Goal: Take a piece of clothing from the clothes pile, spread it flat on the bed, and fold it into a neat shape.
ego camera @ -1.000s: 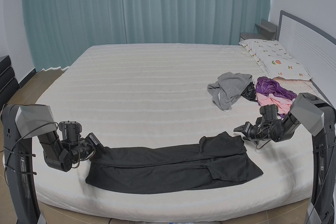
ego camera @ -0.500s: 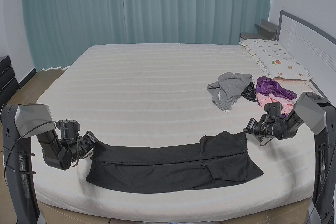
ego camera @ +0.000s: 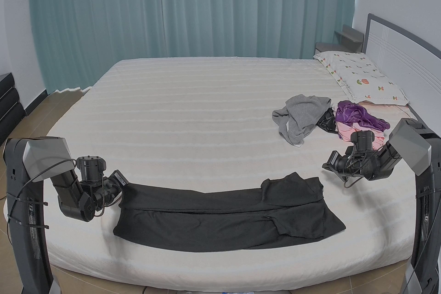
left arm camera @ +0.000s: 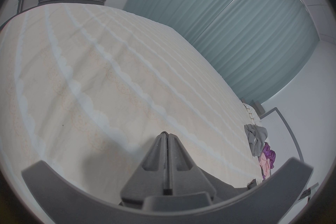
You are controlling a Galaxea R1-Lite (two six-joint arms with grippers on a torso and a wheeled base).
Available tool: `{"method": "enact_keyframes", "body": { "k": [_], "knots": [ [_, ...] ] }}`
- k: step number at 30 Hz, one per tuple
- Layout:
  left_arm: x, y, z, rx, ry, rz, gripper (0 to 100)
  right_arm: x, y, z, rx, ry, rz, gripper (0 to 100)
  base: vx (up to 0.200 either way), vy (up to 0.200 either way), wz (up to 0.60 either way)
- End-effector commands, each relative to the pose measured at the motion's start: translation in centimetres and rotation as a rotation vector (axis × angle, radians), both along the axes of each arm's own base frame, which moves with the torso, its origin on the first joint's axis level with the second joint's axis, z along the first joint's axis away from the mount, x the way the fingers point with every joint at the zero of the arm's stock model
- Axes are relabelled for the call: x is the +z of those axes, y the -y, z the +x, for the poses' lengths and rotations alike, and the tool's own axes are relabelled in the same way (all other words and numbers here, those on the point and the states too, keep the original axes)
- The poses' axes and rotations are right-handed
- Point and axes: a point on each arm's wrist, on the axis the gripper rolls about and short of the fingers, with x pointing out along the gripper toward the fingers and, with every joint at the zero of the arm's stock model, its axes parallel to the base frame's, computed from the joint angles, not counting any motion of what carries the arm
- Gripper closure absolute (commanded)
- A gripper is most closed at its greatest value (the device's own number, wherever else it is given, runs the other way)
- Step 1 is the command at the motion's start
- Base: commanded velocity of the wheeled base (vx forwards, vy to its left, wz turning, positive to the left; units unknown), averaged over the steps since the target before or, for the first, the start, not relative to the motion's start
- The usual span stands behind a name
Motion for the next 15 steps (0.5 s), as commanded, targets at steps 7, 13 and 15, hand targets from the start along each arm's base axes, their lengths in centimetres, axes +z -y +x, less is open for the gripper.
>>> {"method": "enact_keyframes", "body": {
  "k": [7, 13, 15],
  "knots": [
    [-0.4, 0.1, -0.2, -0.003, -0.019, 0.001, 0, -1.1, -1.7, -0.9, 0.05, -0.052, 0.001, 0, 0.0, 0.0, 0.0],
    [-0.5, 0.1, -0.3, -0.002, -0.019, -0.004, 0, -1.7, -2.6, -1.0, 0.071, -0.068, 0.002, 0, 0.0, 0.0, 0.0],
    [-0.4, 0.1, -0.3, 0.002, -0.017, -0.008, 0, -2.0, -3.1, -1.1, 0.08, -0.077, 0.0, 0, 0.0, 0.0, 0.0]
  ]
}}
